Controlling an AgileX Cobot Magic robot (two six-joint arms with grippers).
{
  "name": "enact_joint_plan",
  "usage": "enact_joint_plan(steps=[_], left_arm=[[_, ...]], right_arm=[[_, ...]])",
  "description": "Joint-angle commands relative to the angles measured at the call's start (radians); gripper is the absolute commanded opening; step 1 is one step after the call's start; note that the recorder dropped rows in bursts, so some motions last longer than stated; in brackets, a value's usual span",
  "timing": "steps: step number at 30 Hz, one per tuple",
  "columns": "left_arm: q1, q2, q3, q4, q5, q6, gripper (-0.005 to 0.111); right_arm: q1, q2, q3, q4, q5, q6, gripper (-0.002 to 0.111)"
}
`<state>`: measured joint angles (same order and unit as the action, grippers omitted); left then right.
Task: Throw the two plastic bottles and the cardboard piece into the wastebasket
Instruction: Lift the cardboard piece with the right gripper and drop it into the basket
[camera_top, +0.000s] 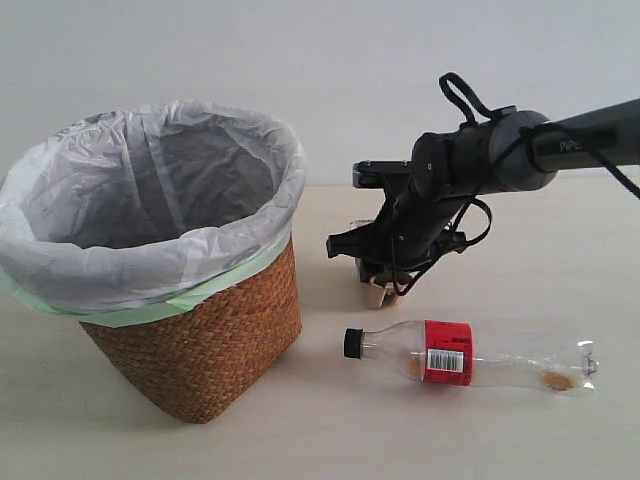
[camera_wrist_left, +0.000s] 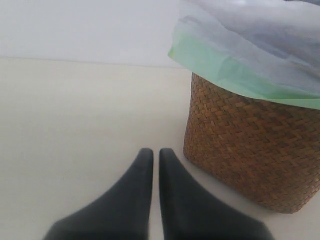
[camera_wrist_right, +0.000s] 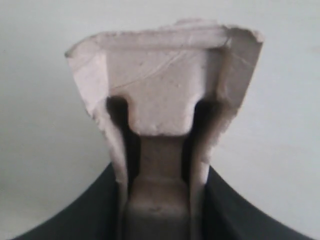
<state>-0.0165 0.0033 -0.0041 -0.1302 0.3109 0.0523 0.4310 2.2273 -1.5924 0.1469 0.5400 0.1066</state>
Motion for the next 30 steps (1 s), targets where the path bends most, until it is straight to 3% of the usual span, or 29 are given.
enact_joint_plan(steps=[1,8,14,22,30], left_arm=[[0.001,-0.003,0.004,0.003,-0.001,-0.008,0.004],[0.001,-0.003,0.004,0.003,-0.001,-0.008,0.004],[0.001,-0.003,0.004,0.003,-0.001,-0.008,0.004],[0.001,-0.003,0.004,0.003,-0.001,-0.008,0.004],[0.001,-0.003,0.004,0.003,-0.001,-0.008,0.004]], right_arm=[[-0.002,-0.07,-0.005,-0.006,0.026,-0.01,0.001],[-0.004,-0.237,0.021,-0.16,0.14,0.109,0.001],[-0.061,-0.386,0.259,-0.223,0.025,0.177,0.001],[-0.209,-0.604,0.537,-0.223,0.032,0.155,0.001],[-0.213,-0.844,0.593,-0.336,0.148,0.154,0.001]])
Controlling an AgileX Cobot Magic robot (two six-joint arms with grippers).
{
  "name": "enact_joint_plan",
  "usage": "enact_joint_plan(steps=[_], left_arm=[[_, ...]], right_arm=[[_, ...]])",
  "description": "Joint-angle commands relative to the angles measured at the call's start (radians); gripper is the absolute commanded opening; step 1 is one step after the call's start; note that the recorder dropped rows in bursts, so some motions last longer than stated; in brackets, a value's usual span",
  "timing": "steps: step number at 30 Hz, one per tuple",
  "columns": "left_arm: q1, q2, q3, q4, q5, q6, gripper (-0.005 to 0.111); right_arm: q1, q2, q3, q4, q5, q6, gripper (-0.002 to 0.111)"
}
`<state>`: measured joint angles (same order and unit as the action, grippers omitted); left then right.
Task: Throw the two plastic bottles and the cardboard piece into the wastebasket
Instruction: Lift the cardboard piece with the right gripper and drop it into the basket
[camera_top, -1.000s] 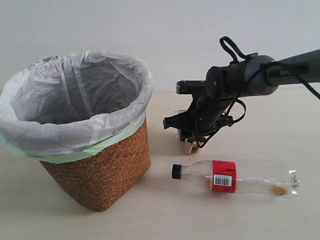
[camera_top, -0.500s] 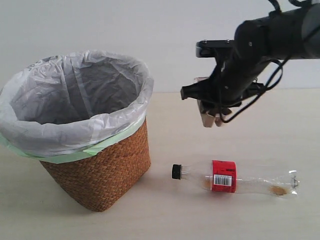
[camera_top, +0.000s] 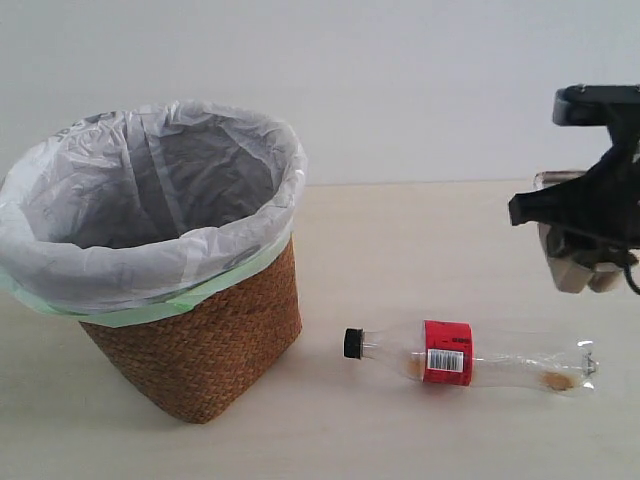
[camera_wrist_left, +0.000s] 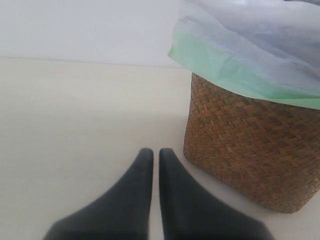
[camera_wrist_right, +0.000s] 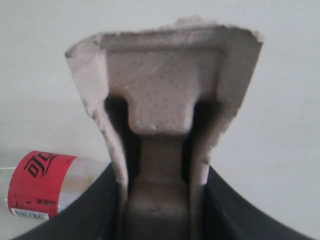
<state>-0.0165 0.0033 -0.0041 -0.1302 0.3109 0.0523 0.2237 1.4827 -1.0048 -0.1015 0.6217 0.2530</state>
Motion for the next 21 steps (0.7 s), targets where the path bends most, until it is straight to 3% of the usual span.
enact_joint_plan(steps=[1,4,14,21], left_arm=[[0.001,-0.003,0.004,0.003,-0.001,-0.008,0.004],[0.001,-0.003,0.004,0.003,-0.001,-0.008,0.004],[0.001,-0.003,0.004,0.003,-0.001,-0.008,0.004],[0.001,-0.003,0.004,0.003,-0.001,-0.008,0.004]], right_arm=[[-0.006,-0.125,0.005,-0.124,0.082,0.021,0.001],[-0.03,-0.179,0.005,-0.219,0.121,0.1,0.001],[-0.295,-0.182,0.005,-0.22,0.154,0.059,0.001],[-0.297,-0.017,0.008,-0.14,0.142,0.059,0.001]])
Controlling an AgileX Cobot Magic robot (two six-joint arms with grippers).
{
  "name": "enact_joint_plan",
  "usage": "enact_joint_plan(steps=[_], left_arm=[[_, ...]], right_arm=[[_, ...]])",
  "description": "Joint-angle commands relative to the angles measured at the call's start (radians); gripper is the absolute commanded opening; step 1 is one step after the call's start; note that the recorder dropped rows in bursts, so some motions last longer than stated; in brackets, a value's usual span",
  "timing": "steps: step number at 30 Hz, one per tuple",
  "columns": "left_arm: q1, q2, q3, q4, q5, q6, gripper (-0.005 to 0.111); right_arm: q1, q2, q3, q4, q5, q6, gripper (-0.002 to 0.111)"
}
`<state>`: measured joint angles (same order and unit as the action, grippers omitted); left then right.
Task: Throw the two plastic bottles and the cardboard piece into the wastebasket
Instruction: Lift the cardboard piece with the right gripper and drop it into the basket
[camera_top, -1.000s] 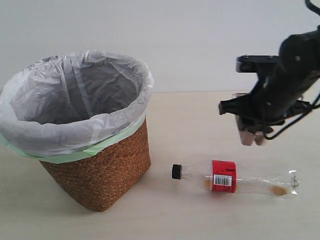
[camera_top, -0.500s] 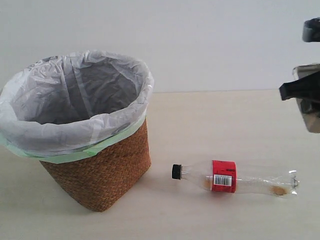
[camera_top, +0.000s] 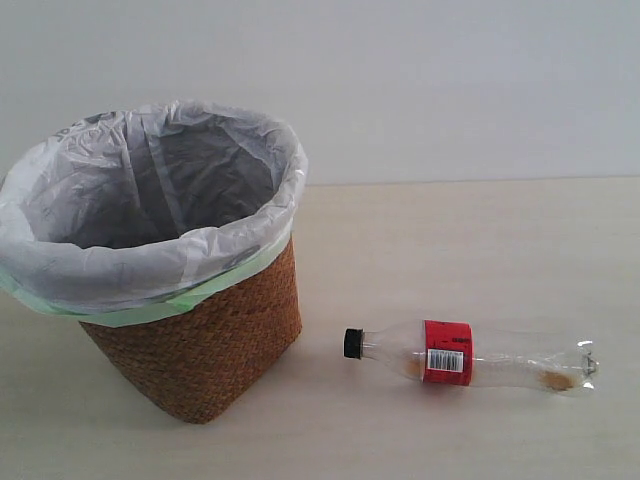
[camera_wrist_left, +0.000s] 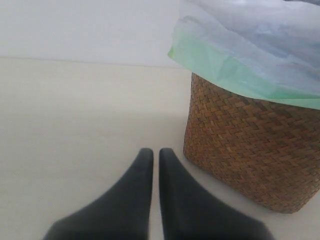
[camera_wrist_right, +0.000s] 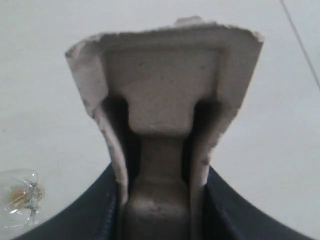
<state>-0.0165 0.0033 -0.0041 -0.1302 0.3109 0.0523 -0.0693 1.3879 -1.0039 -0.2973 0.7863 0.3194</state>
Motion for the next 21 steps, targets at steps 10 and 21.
enact_joint_plan(steps=[10,21], left_arm=[[0.001,-0.003,0.004,0.003,-0.001,-0.008,0.004],[0.001,-0.003,0.004,0.003,-0.001,-0.008,0.004]], right_arm=[[0.498,0.192,-0.326,0.637,-0.15,-0.312,0.004],[0.657,0.249,-0.783,0.542,0.052,-0.133,0.063]])
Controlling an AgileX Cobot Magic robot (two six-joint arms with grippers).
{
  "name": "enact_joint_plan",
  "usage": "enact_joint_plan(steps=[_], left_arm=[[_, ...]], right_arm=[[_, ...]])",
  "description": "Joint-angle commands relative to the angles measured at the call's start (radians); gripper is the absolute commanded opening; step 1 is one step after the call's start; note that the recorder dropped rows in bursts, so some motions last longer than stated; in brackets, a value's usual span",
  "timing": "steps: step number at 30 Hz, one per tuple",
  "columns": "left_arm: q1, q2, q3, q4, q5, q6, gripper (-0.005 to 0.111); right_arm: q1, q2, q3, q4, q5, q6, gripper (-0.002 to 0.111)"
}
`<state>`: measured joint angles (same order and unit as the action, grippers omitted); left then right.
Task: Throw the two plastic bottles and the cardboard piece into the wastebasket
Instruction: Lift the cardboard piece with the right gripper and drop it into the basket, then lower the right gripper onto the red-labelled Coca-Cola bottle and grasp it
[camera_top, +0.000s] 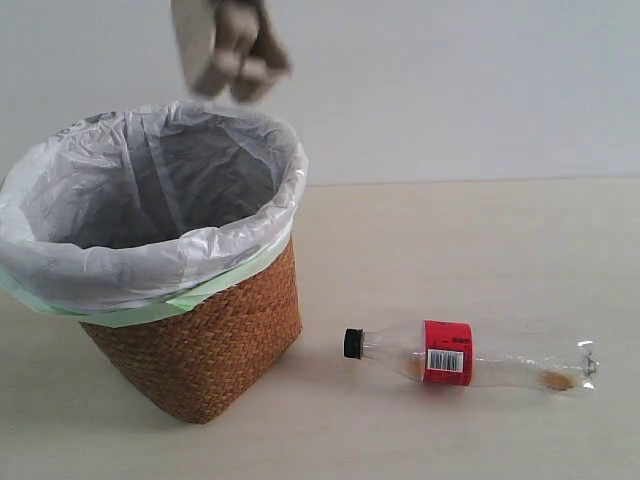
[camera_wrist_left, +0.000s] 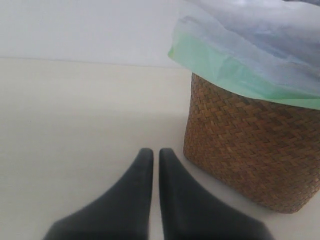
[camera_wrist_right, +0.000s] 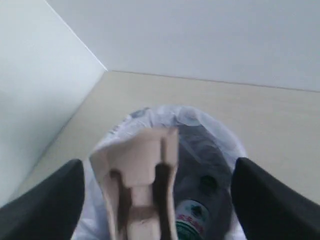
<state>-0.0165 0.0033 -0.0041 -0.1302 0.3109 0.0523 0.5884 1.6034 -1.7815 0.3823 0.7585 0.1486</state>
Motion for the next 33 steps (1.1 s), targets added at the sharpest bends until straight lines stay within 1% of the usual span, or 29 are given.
enact_joint_plan(steps=[1,5,9,14,18,22,25,30,33], left_arm=[[0.001,-0.003,0.004,0.003,-0.001,-0.008,0.004],[0.001,-0.003,0.004,0.003,-0.001,-0.008,0.004],[0.001,-0.003,0.004,0.003,-0.001,-0.008,0.004],[0.001,-0.003,0.004,0.003,-0.001,-0.008,0.004],[0.001,-0.003,0.004,0.003,-0.001,-0.008,0.004],[0.001,-0.003,0.004,0.003,-0.001,-0.008,0.004],[0.001,-0.003,0.004,0.003,-0.001,-0.008,0.004],[0.001,-0.003,0.004,0.003,-0.001,-0.008,0.004],[0.001,-0.003,0.004,0.003,-0.001,-0.008,0.004]], right_arm=[[-0.001,0.034,-0.005,-0.163,0.093,0.04,0.061],[-0.001,0.034,-0.005,-0.406,0.193,0.134,0.061],[-0.008,0.034,-0.005,-0.556,0.319,0.117,0.061],[-0.07,0.034,-0.005,-0.559,0.463,0.017,0.061],[-0.097,0.034,0.006,-0.548,0.463,-0.104,0.061],[-0.097,0.019,0.096,-0.486,0.463,-0.287,0.061],[-0.097,0.023,0.19,-0.494,0.463,-0.391,0.061],[-0.097,0.025,0.359,-0.566,0.463,-0.485,0.061],[-0.097,0.025,0.425,-0.596,0.463,-0.52,0.061]])
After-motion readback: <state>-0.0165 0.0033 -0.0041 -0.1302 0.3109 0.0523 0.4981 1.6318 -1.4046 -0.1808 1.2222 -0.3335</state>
